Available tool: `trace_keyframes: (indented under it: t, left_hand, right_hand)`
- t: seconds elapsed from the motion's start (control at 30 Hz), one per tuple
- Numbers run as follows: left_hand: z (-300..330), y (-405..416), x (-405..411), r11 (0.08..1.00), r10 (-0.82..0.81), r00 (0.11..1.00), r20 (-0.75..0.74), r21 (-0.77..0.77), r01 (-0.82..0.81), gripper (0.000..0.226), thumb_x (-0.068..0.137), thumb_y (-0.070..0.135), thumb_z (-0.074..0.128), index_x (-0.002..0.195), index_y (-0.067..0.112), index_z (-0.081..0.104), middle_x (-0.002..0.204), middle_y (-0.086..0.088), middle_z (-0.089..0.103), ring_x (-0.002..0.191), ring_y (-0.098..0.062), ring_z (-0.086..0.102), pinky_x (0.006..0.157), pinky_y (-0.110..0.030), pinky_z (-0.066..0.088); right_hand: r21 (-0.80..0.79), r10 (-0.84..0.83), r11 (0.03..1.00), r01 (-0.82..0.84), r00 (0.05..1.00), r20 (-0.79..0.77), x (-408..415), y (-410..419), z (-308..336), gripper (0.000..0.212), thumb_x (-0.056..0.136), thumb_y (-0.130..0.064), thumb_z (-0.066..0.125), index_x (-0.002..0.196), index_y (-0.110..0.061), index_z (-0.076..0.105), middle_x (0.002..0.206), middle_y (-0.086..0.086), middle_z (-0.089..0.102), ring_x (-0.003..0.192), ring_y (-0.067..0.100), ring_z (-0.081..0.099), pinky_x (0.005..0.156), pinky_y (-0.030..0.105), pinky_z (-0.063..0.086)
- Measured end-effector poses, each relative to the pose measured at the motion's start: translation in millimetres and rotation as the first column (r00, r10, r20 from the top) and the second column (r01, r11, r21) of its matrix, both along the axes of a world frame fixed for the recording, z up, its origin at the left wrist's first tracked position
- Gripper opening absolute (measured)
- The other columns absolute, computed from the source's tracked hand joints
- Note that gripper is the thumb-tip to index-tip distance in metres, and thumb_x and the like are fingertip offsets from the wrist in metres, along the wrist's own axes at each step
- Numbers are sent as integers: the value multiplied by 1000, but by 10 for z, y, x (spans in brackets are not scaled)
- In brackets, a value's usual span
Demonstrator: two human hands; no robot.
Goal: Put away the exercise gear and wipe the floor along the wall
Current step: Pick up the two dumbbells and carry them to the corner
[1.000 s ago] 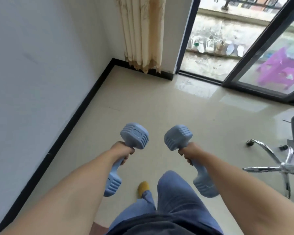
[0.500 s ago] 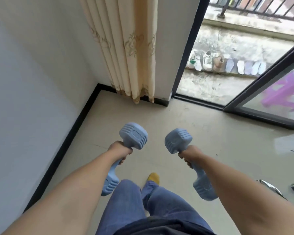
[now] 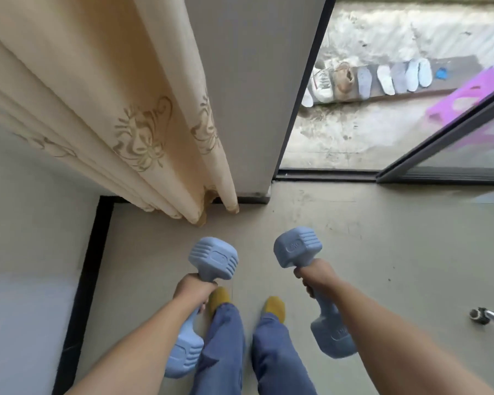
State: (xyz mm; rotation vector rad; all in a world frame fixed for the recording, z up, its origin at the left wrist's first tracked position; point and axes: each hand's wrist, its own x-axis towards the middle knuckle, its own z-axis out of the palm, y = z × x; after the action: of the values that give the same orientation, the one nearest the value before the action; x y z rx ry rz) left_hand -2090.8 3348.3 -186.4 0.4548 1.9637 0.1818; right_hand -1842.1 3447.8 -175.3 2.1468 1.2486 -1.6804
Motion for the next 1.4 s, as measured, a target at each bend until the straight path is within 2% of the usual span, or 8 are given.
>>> trace_keyframes:
  t: [0.23, 0.5, 0.67, 0.9, 1.03, 1.27, 1.33, 1.4]
  left_hand:
    - [-1800, 1078, -41, 994, 113, 989, 93, -7, -113, 17, 83, 8, 54, 68, 9, 46, 54, -8, 41, 45, -22, 36, 48, -25, 33]
    - [-3977, 1501, -15, 948, 312, 940, 139, 27, -318, 17, 81, 10, 55, 67, 8, 47, 53, -7, 43, 41, -21, 39, 47, -25, 36]
    - [-4739, 1925, -77, 901, 395, 894, 209, 100, -422, 19, 76, 7, 55, 60, 9, 45, 48, -5, 41, 37, -17, 35, 42, -21, 34]
    - [-5154, 2303, -149, 907, 364, 900, 239, 130, -402, 20, 78, 9, 57, 62, 8, 45, 52, -6, 43, 40, -18, 38, 44, -22, 35]
    - [-5271, 2409, -155, 914, 328, 910, 255, 159, -374, 19, 79, 11, 57, 64, 8, 46, 51, -6, 43, 40, -18, 38, 45, -23, 35]
    - [-5362, 2363, -184, 925, 311, 904, 292, 126, -359, 14, 83, 13, 59, 74, 5, 52, 55, -7, 48, 43, -19, 43, 48, -24, 40]
    - [-5343, 2416, -217, 925, 281, 916, 285, 172, -337, 13, 84, 15, 60, 88, 5, 53, 63, -7, 51, 51, -20, 49, 54, -26, 43]
    - [-5274, 2394, -236, 945, 215, 958, 190, 207, -254, 26, 84, 19, 61, 104, 10, 45, 83, -8, 54, 76, -26, 55, 70, -31, 44]
  right_hand:
    - [-21, -155, 988, 153, 984, -87, -471, 718, -1881, 18, 78, -1, 50, 66, -9, 40, 53, 8, 42, 41, 20, 40, 44, 21, 32]
    - [-31, -260, 965, 259, 951, -167, -771, 966, -4013, 18, 78, 0, 52, 65, -8, 43, 52, 9, 42, 36, 19, 39, 41, 21, 33]
    - [38, -266, 959, 282, 935, -237, -934, 1346, -4786, 16, 78, -1, 50, 66, -9, 43, 51, 8, 41, 39, 19, 38, 44, 23, 33]
    - [101, -317, 933, 347, 920, -232, -1119, 1687, -5213, 14, 81, -2, 50, 69, -8, 45, 52, 8, 41, 39, 18, 38, 43, 21, 33]
    - [137, -324, 922, 362, 915, -241, -1179, 1864, -5304, 20, 79, 0, 47, 62, -7, 44, 52, 10, 42, 38, 19, 38, 43, 22, 33]
    - [61, -317, 937, 344, 911, -264, -1052, 1863, -5403, 23, 82, 3, 48, 61, -7, 44, 54, 10, 43, 40, 19, 40, 43, 22, 36]
    - [102, -282, 942, 321, 917, -281, -1043, 1919, -5363, 18, 85, 3, 48, 68, -5, 47, 60, 10, 46, 46, 19, 44, 43, 22, 41]
    - [148, -202, 959, 241, 951, -234, -1056, 1906, -5233, 3, 87, -3, 51, 85, -4, 50, 72, 9, 49, 59, 18, 50, 50, 23, 44]
